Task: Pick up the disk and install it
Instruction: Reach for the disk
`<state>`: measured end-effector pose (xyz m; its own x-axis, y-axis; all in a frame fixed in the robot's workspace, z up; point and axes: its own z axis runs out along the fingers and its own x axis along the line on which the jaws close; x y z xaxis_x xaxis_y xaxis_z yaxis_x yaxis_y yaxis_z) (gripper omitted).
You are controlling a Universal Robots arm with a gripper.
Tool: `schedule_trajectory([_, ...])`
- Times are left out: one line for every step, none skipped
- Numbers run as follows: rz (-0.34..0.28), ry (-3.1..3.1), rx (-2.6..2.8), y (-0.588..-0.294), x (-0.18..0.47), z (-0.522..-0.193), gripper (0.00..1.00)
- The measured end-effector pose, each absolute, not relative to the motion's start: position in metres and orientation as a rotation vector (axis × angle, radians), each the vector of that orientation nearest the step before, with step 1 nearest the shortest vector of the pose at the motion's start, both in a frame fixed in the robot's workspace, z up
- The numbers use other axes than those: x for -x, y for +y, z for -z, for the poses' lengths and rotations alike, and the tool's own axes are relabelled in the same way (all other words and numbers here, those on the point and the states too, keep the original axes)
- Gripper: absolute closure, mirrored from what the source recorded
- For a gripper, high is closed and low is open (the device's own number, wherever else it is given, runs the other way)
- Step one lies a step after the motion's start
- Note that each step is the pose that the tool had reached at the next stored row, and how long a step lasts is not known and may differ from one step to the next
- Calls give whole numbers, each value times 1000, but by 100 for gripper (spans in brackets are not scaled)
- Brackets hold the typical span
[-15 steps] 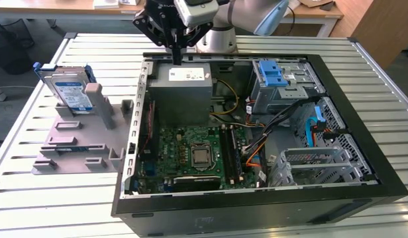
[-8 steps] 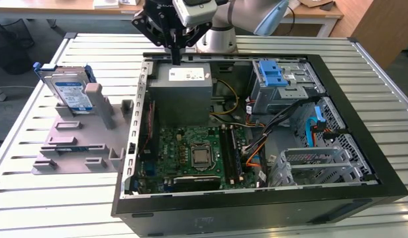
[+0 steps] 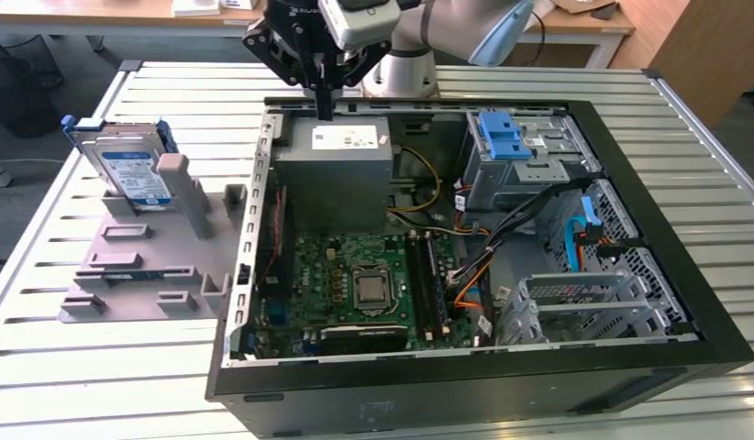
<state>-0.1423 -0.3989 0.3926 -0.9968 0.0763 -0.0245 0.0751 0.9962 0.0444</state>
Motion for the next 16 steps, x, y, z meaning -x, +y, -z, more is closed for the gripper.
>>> schedule_trajectory([-68, 3112, -118, -399, 142, -393, 89])
schedule_trajectory([-68, 3112, -118, -399, 143, -393, 89])
schedule_trajectory([-68, 3112, -118, -399, 143, -393, 89])
schedule_trajectory([-68, 3112, -118, -399, 144, -393, 89])
schedule_trajectory([-68, 3112, -118, -398, 145, -393, 89])
schedule_trajectory([-68, 3113, -118, -398, 146, -393, 89])
schedule_trajectory([-68, 3112, -118, -398, 147, -393, 89])
schedule_trajectory([-68, 3113, -118, -398, 148, -393, 89])
schedule_trajectory([-68, 3112, -118, -397, 149, -393, 89])
schedule_trajectory([-68, 3113, -118, -397, 151, -393, 89])
schedule_trajectory([-68, 3112, -118, -396, 152, -393, 89])
schedule_trajectory([-68, 3112, -118, -396, 153, -393, 89])
schedule_trajectory([-68, 3113, -118, -395, 154, -393, 89])
schedule_trajectory([-68, 3112, -118, -394, 155, -392, 89])
schedule_trajectory([-68, 3112, -118, -393, 156, -392, 89])
schedule_trajectory([-68, 3112, -118, -392, 157, -392, 89])
